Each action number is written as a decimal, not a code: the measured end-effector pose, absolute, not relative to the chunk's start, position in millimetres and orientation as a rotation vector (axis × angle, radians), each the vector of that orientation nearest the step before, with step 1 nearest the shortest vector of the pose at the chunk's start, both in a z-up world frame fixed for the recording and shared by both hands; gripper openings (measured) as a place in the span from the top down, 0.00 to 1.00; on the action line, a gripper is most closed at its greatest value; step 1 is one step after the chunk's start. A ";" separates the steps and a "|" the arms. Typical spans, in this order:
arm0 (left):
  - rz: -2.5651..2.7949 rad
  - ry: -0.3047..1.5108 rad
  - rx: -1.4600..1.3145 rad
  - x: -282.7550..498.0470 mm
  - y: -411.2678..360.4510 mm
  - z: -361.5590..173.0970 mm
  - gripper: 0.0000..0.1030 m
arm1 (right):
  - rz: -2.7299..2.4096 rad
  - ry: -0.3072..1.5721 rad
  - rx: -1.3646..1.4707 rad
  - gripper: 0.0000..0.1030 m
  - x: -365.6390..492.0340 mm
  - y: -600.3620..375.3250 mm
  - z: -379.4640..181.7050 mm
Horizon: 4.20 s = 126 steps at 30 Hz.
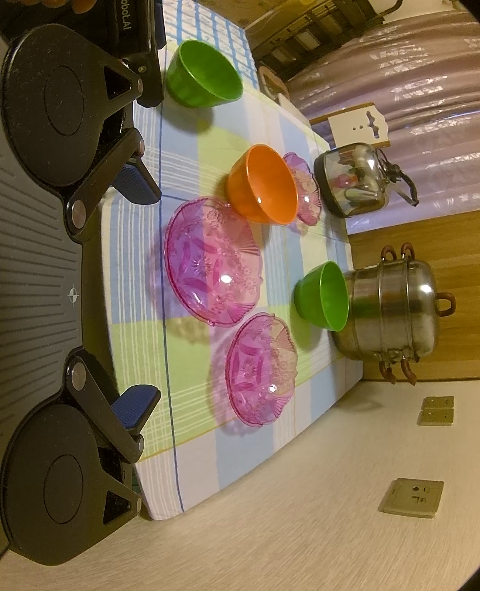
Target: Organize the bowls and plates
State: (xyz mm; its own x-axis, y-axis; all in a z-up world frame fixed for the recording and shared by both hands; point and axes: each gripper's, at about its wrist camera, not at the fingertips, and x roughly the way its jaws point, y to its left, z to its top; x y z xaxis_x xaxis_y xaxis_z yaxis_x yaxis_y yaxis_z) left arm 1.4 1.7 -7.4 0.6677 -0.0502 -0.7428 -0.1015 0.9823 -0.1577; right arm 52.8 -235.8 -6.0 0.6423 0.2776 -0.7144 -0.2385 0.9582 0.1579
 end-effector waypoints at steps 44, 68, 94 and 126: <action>-0.410 0.916 -0.128 327.9 -97.6 -57.9 0.15 | 0.081 0.825 0.384 0.16 242.4 -374.8 -46.2; -0.439 1.024 -0.019 382.0 -132.7 -124.6 0.69 | 0.021 1.017 0.498 0.60 314.1 -370.5 -127.5; -0.418 1.012 -0.014 382.4 -138.5 -102.0 0.93 | 0.000 0.986 0.511 0.90 313.1 -373.4 -106.7; -0.087 0.992 -0.138 215.2 -2.7 -56.9 0.93 | 0.325 1.055 0.378 0.90 235.5 -261.3 -61.5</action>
State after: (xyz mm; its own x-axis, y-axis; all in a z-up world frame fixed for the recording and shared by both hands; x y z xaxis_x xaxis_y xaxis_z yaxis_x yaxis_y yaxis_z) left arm 215.2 -2.7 -56.9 0.5444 -0.1363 -0.8276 0.0103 0.9877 -0.1559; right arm 235.5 -261.3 -61.5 0.4565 0.4336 -0.7769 -0.0782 0.8894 0.4504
